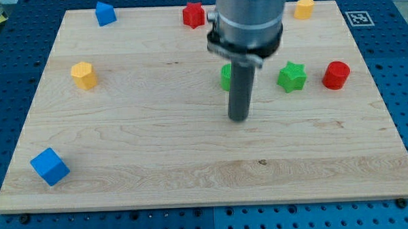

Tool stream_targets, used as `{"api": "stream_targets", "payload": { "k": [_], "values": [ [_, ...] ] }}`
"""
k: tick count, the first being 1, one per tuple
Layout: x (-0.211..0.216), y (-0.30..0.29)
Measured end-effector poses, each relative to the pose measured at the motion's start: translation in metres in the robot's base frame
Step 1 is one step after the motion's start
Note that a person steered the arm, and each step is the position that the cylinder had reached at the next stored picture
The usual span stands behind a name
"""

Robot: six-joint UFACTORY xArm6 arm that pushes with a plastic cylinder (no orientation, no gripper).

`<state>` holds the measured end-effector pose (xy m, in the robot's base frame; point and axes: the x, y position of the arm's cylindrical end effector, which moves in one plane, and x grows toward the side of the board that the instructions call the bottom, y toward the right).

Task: Move your arm towards the blue cube

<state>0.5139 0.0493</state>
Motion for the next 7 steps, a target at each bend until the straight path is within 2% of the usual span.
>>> {"api": "stream_targets", "payload": {
  "k": [1, 2, 3, 4, 5, 7],
  "values": [
    [0.069, -0.030],
    [0.104, -0.078],
    [0.105, -0.091],
    [0.077, -0.123],
    [0.029, -0.173],
    [0.010, -0.207]
  ]
}}
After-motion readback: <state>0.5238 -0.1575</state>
